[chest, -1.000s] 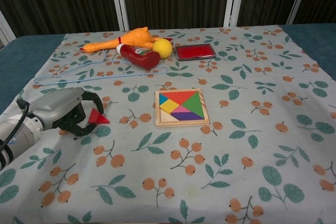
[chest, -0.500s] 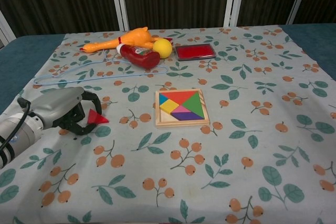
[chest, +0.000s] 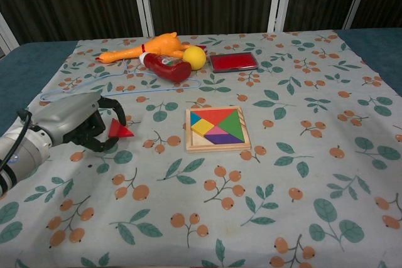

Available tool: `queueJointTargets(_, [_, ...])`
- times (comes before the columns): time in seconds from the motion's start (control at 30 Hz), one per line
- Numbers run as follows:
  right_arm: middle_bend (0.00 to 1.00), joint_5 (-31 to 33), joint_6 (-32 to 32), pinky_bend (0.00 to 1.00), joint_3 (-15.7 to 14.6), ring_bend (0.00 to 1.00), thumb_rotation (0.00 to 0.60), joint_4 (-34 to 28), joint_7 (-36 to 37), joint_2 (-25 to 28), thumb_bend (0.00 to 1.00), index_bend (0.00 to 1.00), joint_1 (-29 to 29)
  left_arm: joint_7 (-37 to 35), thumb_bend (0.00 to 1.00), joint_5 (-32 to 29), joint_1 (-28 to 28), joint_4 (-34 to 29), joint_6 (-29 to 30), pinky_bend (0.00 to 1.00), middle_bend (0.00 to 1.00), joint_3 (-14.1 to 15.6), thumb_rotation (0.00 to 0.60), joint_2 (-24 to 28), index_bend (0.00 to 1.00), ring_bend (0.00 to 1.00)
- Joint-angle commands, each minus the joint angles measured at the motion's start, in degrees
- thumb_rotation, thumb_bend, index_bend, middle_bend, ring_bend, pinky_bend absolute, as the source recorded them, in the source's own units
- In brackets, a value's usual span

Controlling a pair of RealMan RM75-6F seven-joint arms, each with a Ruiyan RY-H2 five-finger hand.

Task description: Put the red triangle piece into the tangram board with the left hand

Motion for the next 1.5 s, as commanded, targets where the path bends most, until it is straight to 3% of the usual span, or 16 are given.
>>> queueJointTargets(0.03, [0.0, 0.0, -0.1, 0.0, 0.0, 0.0, 0.6, 0.0, 0.0, 0.0, 0.15, 0.0, 0.0, -0.3, 0.38, 0.8, -0.2, -1.4, 0.5, 1.0, 1.0, -0.1, 0.6, 0.1, 0.69, 1.0])
queueJointTargets(0.1, [0.0, -0.2, -0.5, 0.0, -0.2, 0.0, 0.6, -0.1, 0.0, -0.1, 0.15, 0.0, 0.3, 1.1, 0.38, 1.1, -1.5, -4.5, 0.5, 1.0, 1.0, -1.3, 0.6, -0.5, 0.68, 1.0])
queueJointTargets(0.37, [0.0, -0.7, -1.1, 0.0, -0.4, 0.0, 0.6, -0.1, 1.7, 0.5, 0.15, 0.0, 0.7, 12.3, 0.38, -7.5, -6.3, -11.2, -1.4, 1.0, 1.0, -6.0, 0.6, -2.3, 0.68, 1.0])
queueJointTargets(0.73, [0.0, -1.7, -0.7, 0.0, -0.7, 0.0, 0.6, -0.3, 4.2, 1.7, 0.15, 0.0, 0.7, 22.1, 0.38, -16.3, -10.3, -11.0, 0.2, 1.0, 1.0, -6.6, 0.6, -7.8, 0.66, 1.0])
queueJointTargets(1.5, [0.0, -1.9, -0.6, 0.0, -0.9, 0.0, 0.6, -0.5, 7.0, 3.3, 0.15, 0.0, 0.7, 22.5, 0.38, -18.9, -14.4, -3.4, 0.8, 1.0, 1.0, -7.4, 0.6, -14.6, 0.63, 1.0])
